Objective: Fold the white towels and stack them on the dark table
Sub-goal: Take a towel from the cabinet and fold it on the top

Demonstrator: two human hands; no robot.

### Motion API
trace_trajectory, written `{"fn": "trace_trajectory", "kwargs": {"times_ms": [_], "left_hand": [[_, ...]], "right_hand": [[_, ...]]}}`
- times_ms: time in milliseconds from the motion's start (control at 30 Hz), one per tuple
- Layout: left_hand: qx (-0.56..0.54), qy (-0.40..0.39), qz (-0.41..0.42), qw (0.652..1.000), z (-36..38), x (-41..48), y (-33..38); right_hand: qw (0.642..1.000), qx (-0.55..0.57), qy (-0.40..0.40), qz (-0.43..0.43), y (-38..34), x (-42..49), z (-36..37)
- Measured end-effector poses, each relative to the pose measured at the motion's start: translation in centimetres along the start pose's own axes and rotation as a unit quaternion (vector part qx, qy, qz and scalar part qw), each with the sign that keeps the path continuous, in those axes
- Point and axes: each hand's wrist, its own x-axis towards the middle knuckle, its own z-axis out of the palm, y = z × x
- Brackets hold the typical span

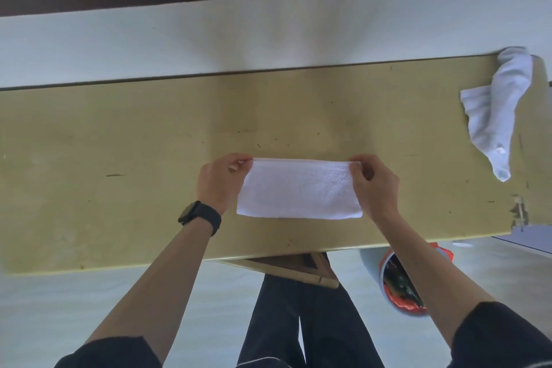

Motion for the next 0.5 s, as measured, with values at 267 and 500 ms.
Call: {"fn": "trace_trajectory", "kwargs": {"times_ms": [267, 500], "left_hand": [[0.087, -0.008, 0.021, 0.996, -0.5, 0.8, 1.2], [0.098, 0.016, 0.017, 0.995, 0.1, 0.8, 1.0]], "right_hand": [[0.999, -0.020, 0.027, -0.020, 0.6, -0.1, 0.5], [0.999, 0.006, 0.052, -0.005, 0.5, -0.5, 1.3]]}}
